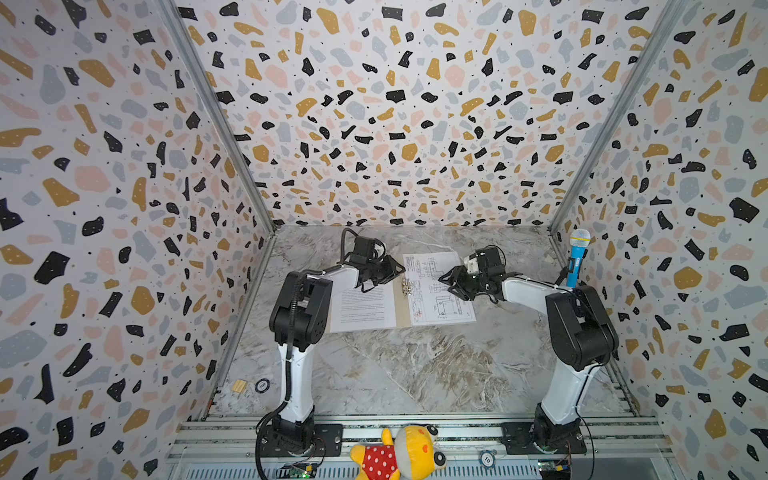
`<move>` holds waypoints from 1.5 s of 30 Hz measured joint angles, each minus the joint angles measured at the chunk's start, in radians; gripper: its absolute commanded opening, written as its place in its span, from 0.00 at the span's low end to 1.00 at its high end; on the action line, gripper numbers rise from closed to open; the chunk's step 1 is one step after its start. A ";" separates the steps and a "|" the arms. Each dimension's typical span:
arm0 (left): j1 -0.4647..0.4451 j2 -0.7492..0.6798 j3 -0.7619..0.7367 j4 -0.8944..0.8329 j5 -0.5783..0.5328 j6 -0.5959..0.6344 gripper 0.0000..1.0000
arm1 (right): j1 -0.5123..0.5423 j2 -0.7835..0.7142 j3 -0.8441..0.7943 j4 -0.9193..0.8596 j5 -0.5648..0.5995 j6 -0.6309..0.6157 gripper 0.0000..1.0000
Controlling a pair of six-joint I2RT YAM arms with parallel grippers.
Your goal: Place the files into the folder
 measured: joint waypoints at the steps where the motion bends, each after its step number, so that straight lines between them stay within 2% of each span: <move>1: 0.000 0.012 0.005 -0.010 0.000 0.002 0.26 | 0.005 0.011 0.014 0.000 -0.002 0.010 0.54; 15: 0.000 0.068 0.060 -0.050 -0.007 0.001 0.20 | 0.101 0.144 0.178 0.034 -0.056 0.123 0.44; 45: 0.000 0.118 0.092 -0.052 -0.025 -0.003 0.15 | 0.180 0.266 0.292 0.066 -0.147 0.256 0.31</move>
